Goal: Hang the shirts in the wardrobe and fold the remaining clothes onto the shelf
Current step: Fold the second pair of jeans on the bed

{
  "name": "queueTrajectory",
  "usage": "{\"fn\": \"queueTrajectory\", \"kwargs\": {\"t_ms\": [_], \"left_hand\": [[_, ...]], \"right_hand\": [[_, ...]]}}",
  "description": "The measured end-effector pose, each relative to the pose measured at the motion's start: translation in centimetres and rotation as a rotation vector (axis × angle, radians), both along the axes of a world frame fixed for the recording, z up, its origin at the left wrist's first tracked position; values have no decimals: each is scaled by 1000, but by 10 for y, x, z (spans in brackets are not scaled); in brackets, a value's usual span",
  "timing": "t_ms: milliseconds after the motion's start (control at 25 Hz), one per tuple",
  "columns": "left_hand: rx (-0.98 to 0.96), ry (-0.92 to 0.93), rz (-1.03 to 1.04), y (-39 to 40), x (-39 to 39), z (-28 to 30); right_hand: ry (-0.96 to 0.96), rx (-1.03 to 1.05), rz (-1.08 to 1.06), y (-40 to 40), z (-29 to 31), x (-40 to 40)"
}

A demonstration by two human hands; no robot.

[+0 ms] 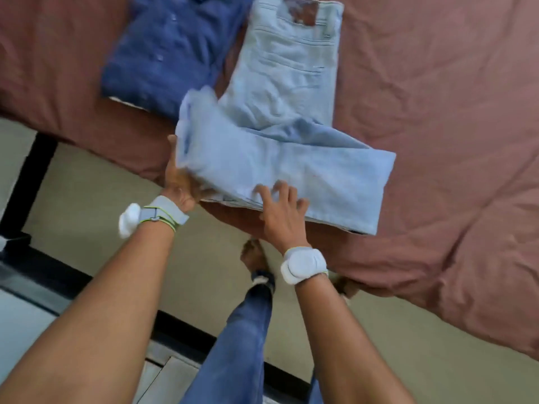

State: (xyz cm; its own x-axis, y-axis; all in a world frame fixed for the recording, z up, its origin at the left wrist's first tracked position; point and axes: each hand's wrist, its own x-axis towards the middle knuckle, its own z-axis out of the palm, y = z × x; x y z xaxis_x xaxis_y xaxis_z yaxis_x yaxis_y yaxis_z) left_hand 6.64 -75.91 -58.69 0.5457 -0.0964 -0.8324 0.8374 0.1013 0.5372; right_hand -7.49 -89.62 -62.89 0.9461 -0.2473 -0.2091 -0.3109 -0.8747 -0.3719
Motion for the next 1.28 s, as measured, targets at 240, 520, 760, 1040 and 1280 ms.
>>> {"fn": "queueTrajectory", "kwargs": {"t_ms": [240,520,760,1040,1280], "left_hand": [[170,-30,-76,46,27,-19],[456,-263,-407,58,36,-40],[1327,-586,-658,9,4,-41],[874,-1013,-1657,-91,-72,-61],[907,-711,-1761,-120,-79,-78]], "right_hand": [[207,65,-15,-3,-26,-14],[384,-135,-363,-69,-25,-33],[148,-120,-692,-89,-15,-24],[184,-151,-369,-148,-12,-19],[442,-97,-510,-195,-52,-67]]}}
